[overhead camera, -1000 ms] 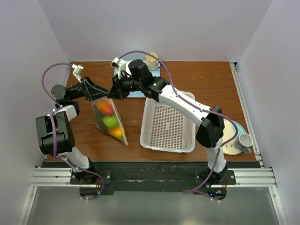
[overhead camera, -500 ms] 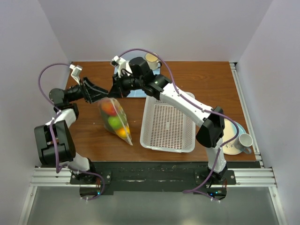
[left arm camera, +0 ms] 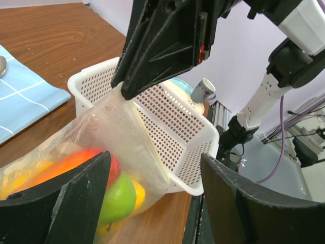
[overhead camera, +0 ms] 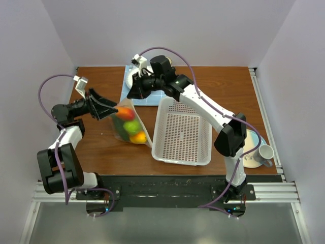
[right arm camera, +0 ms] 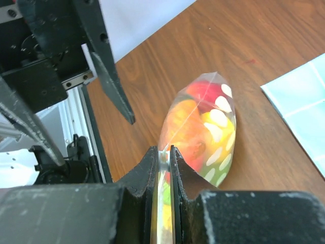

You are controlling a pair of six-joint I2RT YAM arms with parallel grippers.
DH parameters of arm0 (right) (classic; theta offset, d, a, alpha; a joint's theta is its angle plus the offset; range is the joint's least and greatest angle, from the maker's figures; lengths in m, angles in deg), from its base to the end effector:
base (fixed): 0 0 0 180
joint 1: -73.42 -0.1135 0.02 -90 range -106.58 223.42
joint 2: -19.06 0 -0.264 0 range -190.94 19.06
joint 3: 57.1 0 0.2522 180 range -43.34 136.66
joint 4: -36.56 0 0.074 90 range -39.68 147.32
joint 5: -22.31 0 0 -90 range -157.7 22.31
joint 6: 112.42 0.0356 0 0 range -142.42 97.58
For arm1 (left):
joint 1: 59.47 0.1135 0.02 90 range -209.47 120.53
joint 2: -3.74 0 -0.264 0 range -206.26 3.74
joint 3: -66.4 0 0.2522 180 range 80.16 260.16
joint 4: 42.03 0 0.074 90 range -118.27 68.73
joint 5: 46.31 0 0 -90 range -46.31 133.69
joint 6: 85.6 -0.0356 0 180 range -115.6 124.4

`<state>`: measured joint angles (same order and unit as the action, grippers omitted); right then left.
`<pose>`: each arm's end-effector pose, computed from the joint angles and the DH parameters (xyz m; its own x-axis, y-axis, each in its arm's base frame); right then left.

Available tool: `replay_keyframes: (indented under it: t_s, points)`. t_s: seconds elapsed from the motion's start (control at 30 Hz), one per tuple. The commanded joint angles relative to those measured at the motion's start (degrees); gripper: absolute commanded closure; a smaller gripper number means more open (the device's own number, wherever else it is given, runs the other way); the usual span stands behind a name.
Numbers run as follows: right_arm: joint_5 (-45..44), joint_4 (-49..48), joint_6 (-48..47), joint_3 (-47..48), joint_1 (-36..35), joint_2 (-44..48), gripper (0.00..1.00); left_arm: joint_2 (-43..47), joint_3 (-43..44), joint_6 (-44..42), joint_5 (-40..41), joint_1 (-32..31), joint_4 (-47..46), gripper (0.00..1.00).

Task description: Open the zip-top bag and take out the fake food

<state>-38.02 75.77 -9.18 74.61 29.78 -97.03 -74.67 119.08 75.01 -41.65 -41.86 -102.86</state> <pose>0.3317 0.3407 0.3765 -0.4944 -0.1965 -0.8467 -0.8369 0.3706 0.4027 0.2558 0.0440 0.3068 -0.5280 -0.2480 -0.8122 0.7669 0.2717 -0.5815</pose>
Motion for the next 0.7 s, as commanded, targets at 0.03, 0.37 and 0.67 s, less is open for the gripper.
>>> replay_keyframes:
  t_s: [0.03,0.37,0.67]
  points:
    - [4.42,-3.3,1.97,2.11,-0.84,0.78,1.0,-0.24,0.19,-5.14,-12.22,-2.48,-31.92,0.21]
    - [6.28,-2.87,3.29,4.48,-1.98,-0.54,1.0,-9.91,7.05,-13.47,-8.88,-3.11,-34.13,0.0]
    - [6.8,-2.78,3.73,4.83,-2.15,-0.8,1.0,-8.87,7.14,-16.03,-6.5,-3.36,-34.05,0.0]
